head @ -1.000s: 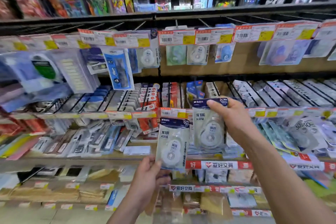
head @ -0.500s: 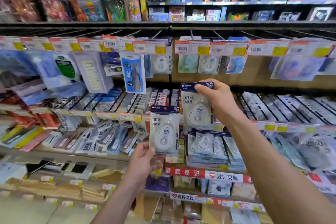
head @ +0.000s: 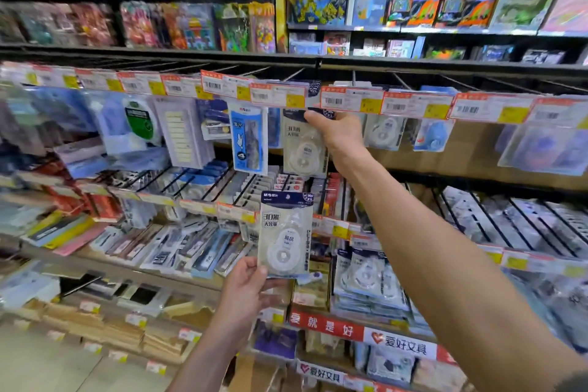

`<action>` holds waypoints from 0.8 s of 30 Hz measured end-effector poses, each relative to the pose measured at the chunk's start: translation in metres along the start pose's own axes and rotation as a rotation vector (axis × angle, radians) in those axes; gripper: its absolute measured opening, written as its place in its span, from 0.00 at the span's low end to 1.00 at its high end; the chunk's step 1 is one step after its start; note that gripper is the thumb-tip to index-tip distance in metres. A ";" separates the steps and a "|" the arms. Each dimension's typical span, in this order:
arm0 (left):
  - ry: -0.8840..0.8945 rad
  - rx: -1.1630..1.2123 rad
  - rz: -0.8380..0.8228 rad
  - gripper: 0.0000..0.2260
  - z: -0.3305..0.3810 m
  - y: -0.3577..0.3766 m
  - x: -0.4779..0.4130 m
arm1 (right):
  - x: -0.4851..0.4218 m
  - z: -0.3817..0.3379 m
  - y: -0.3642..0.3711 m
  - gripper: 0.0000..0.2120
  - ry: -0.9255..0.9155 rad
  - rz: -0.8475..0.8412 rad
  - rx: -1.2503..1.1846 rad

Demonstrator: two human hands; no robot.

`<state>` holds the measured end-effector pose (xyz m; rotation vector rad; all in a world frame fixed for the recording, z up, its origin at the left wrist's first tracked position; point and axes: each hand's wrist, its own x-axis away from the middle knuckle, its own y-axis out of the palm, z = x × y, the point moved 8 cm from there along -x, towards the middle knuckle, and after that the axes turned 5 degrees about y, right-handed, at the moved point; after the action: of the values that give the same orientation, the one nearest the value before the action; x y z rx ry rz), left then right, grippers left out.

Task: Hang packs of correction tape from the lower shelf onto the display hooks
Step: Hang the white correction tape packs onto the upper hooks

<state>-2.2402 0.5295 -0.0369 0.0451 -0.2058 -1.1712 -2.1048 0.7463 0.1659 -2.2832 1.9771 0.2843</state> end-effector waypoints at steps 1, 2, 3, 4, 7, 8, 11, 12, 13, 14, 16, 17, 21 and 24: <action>-0.004 0.010 0.007 0.07 -0.001 -0.001 0.001 | -0.003 0.001 0.003 0.05 -0.005 -0.011 -0.005; -0.007 0.020 0.015 0.07 -0.002 -0.002 0.001 | -0.006 0.001 0.006 0.06 -0.005 -0.029 -0.014; -0.008 0.025 0.019 0.07 -0.003 -0.003 0.001 | -0.008 0.003 0.010 0.09 0.000 -0.045 -0.025; -0.010 0.029 0.020 0.07 -0.004 -0.004 0.000 | -0.009 0.004 0.012 0.11 0.009 -0.055 -0.035; -0.018 0.046 0.037 0.07 -0.006 -0.008 -0.002 | -0.012 0.004 0.018 0.09 0.038 -0.052 -0.072; -0.019 0.053 0.046 0.07 -0.006 -0.009 -0.002 | -0.014 0.004 0.020 0.07 0.037 -0.049 -0.083; -0.012 0.041 0.060 0.06 -0.005 -0.010 -0.004 | -0.017 0.001 0.022 0.06 0.005 -0.076 -0.090; -0.010 0.035 0.062 0.06 -0.004 -0.009 -0.005 | -0.018 0.001 0.022 0.06 0.009 -0.086 -0.092; -0.010 0.032 0.063 0.06 -0.003 -0.009 -0.005 | -0.021 0.002 0.023 0.06 0.021 -0.097 -0.091; -0.011 0.031 0.065 0.06 -0.003 -0.008 -0.005 | -0.022 0.002 0.024 0.06 0.030 -0.108 -0.093; -0.013 0.038 0.062 0.06 -0.003 -0.006 -0.005 | -0.025 0.003 0.028 0.10 0.039 -0.122 -0.088; -0.013 0.044 0.061 0.07 -0.002 -0.005 -0.004 | -0.027 0.004 0.030 0.13 0.033 -0.121 -0.055; -0.012 0.050 0.065 0.07 -0.001 -0.003 -0.003 | -0.028 0.001 0.041 0.06 -0.013 -0.142 0.019; -0.019 0.055 0.066 0.08 -0.003 -0.001 -0.006 | -0.027 -0.003 0.045 0.04 -0.055 -0.165 -0.040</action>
<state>-2.2431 0.5346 -0.0405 0.0750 -0.2549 -1.1003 -2.1525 0.7654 0.1764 -2.4174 1.7600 0.3686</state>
